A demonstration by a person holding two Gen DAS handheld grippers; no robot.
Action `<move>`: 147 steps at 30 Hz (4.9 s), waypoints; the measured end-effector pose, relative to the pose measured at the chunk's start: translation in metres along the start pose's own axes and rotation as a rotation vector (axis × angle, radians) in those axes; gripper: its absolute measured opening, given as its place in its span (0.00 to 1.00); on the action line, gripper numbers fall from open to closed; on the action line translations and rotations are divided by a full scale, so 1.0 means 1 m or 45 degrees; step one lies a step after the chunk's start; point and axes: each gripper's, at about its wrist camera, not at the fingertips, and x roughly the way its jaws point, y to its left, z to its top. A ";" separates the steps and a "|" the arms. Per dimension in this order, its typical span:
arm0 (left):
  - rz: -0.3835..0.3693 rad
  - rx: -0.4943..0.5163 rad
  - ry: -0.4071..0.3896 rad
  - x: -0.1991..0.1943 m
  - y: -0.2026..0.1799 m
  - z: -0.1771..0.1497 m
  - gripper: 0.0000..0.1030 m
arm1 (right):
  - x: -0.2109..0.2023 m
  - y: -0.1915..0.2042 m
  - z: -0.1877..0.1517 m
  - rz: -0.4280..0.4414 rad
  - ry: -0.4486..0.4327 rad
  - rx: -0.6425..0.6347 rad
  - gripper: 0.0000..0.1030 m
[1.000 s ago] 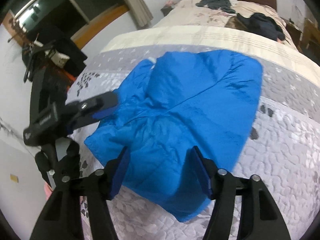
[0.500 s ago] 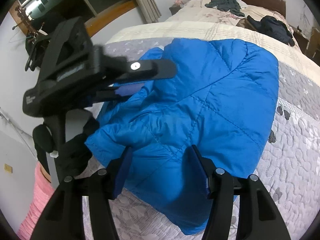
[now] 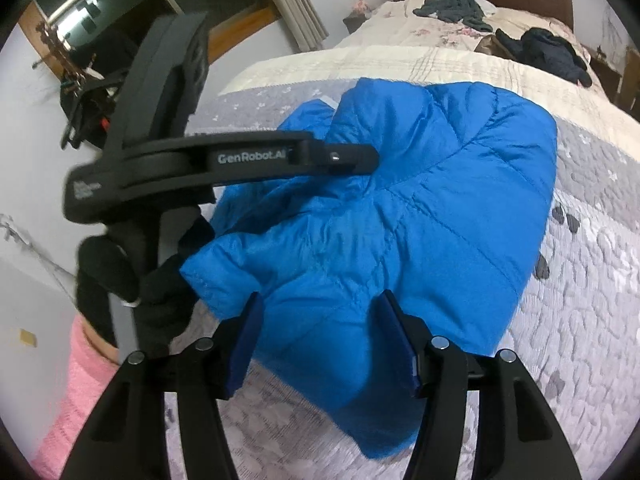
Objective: Fold small clothes
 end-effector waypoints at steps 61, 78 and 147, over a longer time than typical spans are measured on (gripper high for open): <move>-0.275 -0.073 0.121 0.008 0.021 0.002 0.83 | -0.011 -0.048 -0.030 0.006 -0.090 0.151 0.74; -0.275 0.029 -0.161 -0.057 0.000 -0.020 0.13 | -0.039 -0.057 -0.040 0.138 -0.196 0.190 0.73; -0.150 -0.074 -0.102 -0.134 0.100 -0.145 0.16 | 0.025 -0.031 -0.049 0.199 0.072 0.288 0.73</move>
